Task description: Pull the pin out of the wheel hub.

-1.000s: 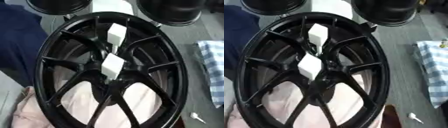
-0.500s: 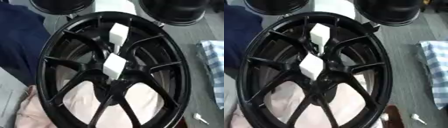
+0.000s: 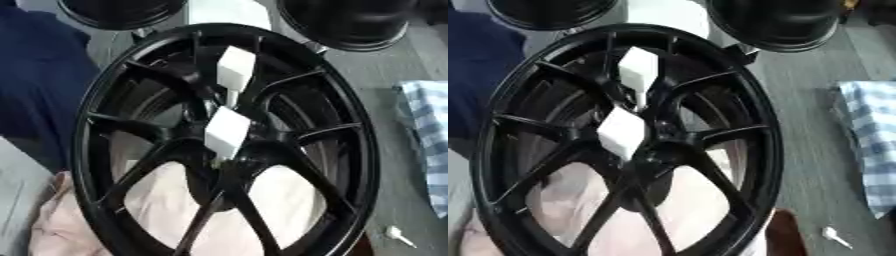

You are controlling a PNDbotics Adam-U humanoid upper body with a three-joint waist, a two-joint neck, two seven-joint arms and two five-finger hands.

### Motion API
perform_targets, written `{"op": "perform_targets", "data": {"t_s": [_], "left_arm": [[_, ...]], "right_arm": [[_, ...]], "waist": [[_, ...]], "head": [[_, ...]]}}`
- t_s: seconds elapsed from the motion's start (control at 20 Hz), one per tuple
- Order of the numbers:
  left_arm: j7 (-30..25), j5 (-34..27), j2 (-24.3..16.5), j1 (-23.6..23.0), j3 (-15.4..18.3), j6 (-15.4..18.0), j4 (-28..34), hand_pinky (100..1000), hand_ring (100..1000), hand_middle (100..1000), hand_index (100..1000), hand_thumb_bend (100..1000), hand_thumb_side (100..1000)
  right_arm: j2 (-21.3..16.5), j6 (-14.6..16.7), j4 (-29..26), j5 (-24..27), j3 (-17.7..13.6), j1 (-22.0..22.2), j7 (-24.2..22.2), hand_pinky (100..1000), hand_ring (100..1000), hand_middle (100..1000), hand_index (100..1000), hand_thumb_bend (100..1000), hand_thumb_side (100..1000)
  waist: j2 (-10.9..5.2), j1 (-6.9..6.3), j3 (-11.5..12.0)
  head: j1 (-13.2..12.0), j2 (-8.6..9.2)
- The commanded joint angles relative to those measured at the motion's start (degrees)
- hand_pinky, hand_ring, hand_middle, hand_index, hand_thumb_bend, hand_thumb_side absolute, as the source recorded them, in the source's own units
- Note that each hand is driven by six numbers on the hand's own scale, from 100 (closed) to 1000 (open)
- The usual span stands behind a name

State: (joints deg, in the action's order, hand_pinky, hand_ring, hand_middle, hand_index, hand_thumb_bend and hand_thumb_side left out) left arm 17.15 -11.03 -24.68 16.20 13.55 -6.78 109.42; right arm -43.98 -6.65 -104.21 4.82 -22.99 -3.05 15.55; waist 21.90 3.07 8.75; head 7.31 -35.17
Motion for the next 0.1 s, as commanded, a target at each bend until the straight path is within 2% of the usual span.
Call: {"op": "perform_targets", "data": {"t_s": [0.05, 0.1], "left_arm": [[-0.87, -0.29, -0.8, 1.59, -0.59, 0.12, 1.08, 747, 648, 584, 712, 100, 800], [-1.2, -0.39, -0.64, 2.06, -0.91, 0.11, 1.11, 747, 648, 585, 712, 100, 799]], "right_arm": [[-0.67, 1.33, -3.22, 3.07, 1.9, -1.82, 2.78, 804, 764, 606, 717, 100, 332], [0.27, 2.11, -4.47, 3.89, 3.01, -3.03, 3.06, 803, 763, 605, 717, 100, 326]], "waist": [[-1.98, -0.32, 1.02], [-2.06, -0.36, 1.37]], "head": [[1.23, -0.02], [1.52, -0.09]]}}
